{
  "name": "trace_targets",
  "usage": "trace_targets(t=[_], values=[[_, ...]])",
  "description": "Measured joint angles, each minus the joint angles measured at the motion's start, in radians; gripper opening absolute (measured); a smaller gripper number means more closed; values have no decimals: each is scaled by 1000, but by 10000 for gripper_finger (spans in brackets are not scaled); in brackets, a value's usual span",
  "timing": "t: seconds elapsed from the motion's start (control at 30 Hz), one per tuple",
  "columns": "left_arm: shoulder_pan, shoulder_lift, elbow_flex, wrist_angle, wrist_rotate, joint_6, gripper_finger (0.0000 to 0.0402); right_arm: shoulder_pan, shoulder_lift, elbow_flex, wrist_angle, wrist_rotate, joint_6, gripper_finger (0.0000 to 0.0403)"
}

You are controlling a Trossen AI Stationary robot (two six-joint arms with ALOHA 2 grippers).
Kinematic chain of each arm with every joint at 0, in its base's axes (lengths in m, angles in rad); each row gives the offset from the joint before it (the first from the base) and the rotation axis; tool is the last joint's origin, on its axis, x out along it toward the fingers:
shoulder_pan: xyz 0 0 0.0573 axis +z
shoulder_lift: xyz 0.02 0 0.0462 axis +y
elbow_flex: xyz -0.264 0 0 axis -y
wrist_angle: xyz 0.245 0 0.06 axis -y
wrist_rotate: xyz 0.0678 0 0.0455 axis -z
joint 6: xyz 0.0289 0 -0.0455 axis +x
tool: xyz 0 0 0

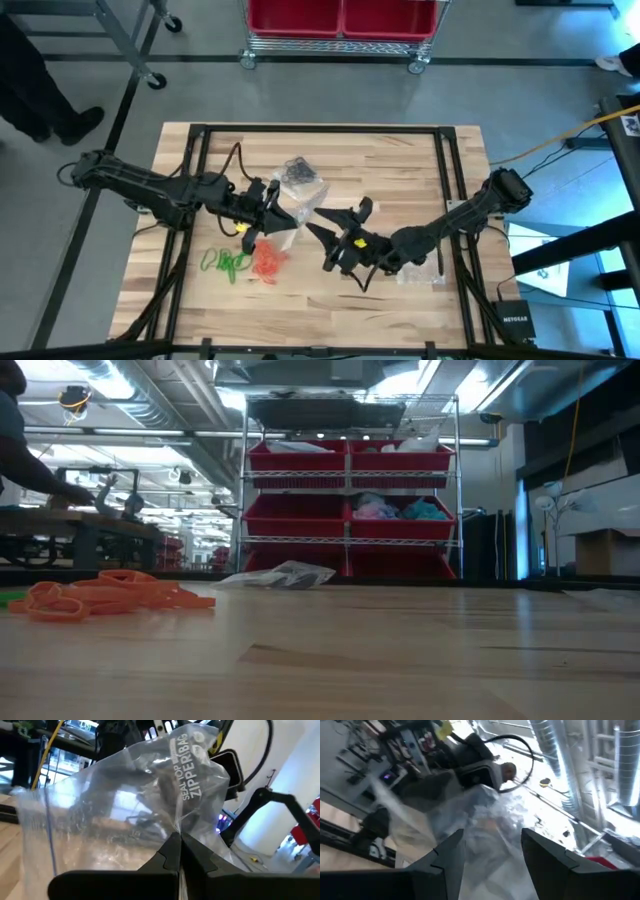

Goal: Sort rubber bands
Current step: Open the transparent zip bag

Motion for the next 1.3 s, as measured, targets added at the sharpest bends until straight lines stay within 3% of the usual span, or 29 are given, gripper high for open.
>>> trace_targets(t=[0.27,0.57,0.77,1.07,1.3], values=[[0,0,0,0,-3,5,0,-33,0,0,-91,-24,91,172],[4,0,0,-15,-1,23,0,-31,0,0,-119,8,99,10],[3,-9,1,-35,-26,54,0,-12,0,0,-118,30,153,2],[3,-150,2,-165,-222,134,0,63,0,0,-131,117,186,0],[3,-170,2,-177,-239,141,0,47,0,0,-140,116,259,0]])
